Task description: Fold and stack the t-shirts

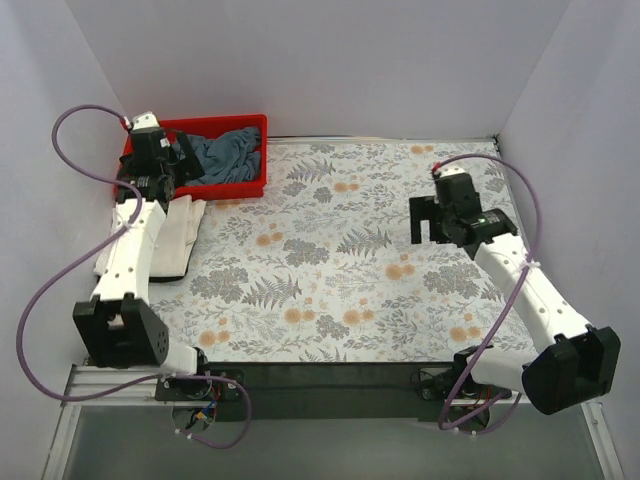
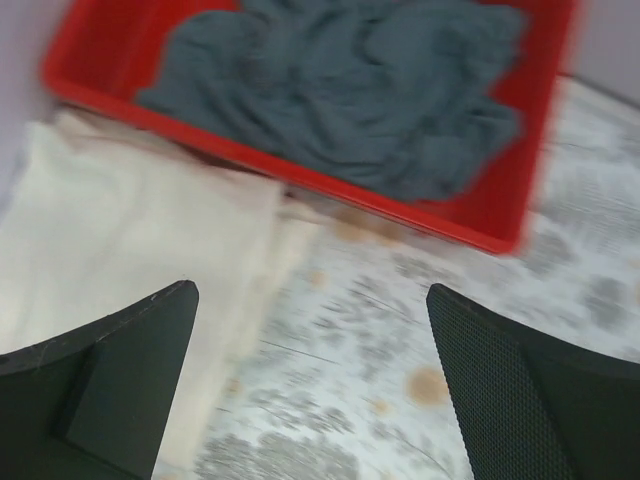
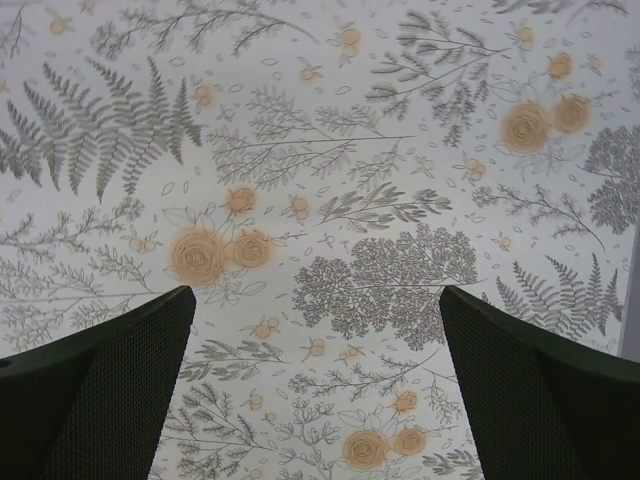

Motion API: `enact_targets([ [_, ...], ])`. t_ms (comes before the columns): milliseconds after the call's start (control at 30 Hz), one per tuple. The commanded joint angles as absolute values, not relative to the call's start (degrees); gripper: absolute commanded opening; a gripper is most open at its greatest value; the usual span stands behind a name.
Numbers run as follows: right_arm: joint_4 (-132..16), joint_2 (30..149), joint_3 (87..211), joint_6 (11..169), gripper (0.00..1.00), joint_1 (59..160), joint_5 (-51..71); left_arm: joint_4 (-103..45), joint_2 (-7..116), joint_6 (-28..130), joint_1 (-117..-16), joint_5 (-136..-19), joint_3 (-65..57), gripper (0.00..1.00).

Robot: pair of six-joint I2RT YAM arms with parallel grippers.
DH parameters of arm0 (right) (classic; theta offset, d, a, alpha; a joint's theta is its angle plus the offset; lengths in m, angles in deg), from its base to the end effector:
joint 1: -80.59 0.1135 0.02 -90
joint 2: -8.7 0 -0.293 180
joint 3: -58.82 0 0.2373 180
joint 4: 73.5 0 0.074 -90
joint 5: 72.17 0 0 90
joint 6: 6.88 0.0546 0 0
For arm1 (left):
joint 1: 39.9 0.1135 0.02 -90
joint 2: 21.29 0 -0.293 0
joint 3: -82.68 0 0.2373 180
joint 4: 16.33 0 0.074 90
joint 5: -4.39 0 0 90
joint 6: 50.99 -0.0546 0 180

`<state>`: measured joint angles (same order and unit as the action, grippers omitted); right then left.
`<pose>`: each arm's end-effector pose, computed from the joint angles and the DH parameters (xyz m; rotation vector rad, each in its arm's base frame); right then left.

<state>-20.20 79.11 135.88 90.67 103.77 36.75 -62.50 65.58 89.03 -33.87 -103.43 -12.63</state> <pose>0.2310 0.0797 0.3257 -0.1638 2.3272 -0.1289 0.3347 0.0522 0.3638 -1.1763 1.8519 -0.0840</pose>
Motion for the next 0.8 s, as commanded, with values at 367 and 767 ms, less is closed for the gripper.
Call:
enact_targets([
  [367, -9.9, 63.9, 149.14, 102.72, 0.98, 96.06, 40.85, -70.61, 14.53, 107.04, -39.1, -95.8, 4.31, 0.93],
  [767, -22.1, 44.23, 134.68, 94.38, 0.98, 96.59, 42.98, -70.8, -0.35, 106.24, -39.1, -99.67, 10.8, 0.98],
])
